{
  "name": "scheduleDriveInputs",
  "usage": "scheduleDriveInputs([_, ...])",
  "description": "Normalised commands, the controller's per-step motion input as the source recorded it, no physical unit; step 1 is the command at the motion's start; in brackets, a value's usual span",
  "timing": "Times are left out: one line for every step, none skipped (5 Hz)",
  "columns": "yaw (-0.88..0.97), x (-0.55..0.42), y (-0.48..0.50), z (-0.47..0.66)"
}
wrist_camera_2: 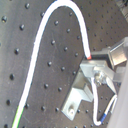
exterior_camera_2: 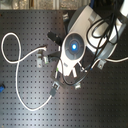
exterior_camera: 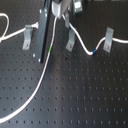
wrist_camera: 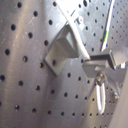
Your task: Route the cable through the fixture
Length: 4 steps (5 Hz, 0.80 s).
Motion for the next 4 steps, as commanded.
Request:
scheduleDriveInputs([0.00,0.047,0.204,0.55])
scheduleDriveInputs([0.00,-0.141,0.159,0.26])
scheduleDriveInputs([0.00,-0.011,0.143,0.29])
scheduleDriveInputs([0.04,-0.208,0.118,0.42])
